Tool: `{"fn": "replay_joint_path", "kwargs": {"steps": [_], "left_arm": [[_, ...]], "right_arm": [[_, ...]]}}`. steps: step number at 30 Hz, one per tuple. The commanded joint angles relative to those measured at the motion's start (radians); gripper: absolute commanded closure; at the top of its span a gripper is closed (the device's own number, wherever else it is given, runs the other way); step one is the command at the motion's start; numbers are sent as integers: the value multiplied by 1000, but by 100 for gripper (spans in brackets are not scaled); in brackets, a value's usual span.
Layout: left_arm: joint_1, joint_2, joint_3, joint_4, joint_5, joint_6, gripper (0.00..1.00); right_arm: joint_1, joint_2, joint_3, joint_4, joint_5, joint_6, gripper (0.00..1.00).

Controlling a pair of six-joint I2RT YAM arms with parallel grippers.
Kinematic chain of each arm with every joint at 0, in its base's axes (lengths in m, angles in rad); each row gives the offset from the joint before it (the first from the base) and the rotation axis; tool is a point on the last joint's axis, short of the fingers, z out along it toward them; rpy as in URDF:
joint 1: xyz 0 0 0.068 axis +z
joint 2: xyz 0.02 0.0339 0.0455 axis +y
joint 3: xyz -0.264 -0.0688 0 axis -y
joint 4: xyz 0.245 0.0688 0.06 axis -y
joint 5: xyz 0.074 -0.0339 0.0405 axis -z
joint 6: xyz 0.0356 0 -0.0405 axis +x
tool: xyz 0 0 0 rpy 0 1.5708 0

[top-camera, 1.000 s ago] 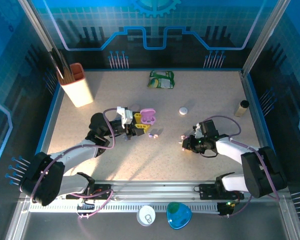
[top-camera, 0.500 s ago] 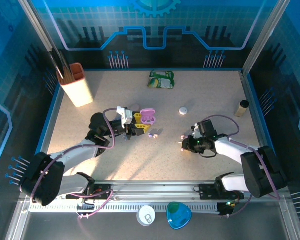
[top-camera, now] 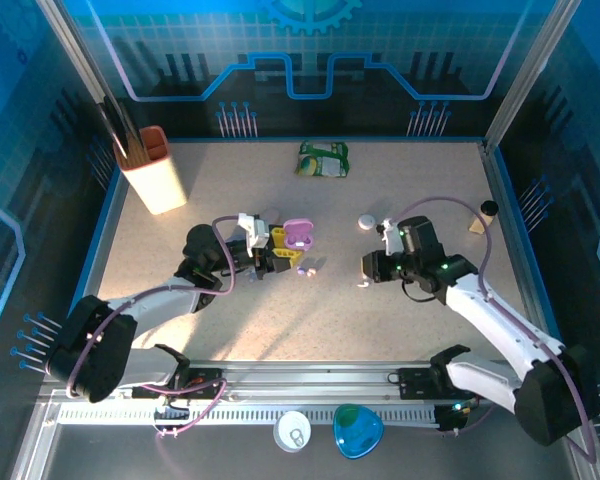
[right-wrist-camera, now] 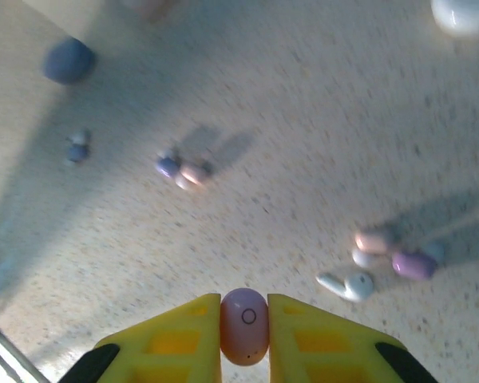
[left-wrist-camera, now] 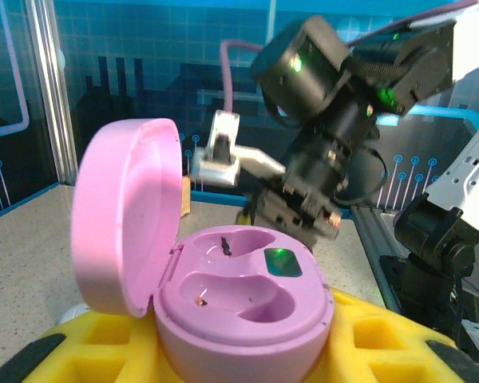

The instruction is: Insert wireless bluetooth earbuds into charging case

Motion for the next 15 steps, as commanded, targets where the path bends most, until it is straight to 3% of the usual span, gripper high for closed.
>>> {"fn": "replay_joint_path", "kwargs": {"steps": [1,6,15], "left_arm": [[-3,12,10,4,56,20,63],[-3,-29,36,-149,61,89,62],[-4,0,26,-55,86,42,67]], "right_arm": [[16,-15,93,-50,-108,-136,82],[69,-22,208,-42,-217,-257,82],[180,0,287,44,-273,-391,85]]}}
